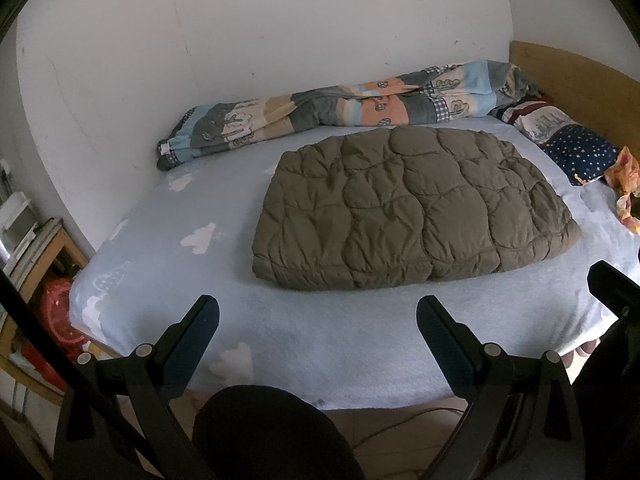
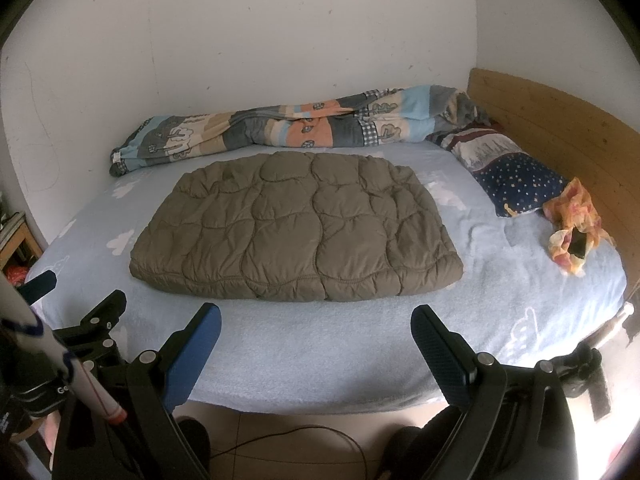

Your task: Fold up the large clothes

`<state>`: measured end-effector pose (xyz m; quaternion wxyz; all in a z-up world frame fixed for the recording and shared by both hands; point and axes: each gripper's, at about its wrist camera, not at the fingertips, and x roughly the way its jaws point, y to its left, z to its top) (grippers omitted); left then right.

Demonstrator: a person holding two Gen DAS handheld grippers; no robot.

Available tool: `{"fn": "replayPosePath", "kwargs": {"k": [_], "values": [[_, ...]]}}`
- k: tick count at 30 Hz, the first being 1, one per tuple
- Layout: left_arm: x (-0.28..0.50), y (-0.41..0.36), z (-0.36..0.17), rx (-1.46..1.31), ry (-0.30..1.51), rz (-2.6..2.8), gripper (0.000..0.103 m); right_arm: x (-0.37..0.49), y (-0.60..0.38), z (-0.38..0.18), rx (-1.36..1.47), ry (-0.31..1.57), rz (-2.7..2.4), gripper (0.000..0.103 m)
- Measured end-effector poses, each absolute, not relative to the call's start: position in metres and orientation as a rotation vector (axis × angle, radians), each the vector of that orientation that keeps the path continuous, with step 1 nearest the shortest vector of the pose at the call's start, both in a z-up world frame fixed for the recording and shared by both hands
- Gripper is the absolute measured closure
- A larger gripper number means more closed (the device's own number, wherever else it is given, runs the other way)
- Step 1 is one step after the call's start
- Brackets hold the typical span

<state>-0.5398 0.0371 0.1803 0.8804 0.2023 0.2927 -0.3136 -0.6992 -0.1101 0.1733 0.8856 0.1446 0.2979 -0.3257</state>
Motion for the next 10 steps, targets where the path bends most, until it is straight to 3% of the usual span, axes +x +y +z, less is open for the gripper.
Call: {"fn": "replayPosePath", "kwargs": {"k": [10], "values": [[-0.515,0.054,0.183,0.311,0.711,-0.74,0.004,-0.701,-0.111,0.175,0.299,0.616,-0.673,0.005]]}}
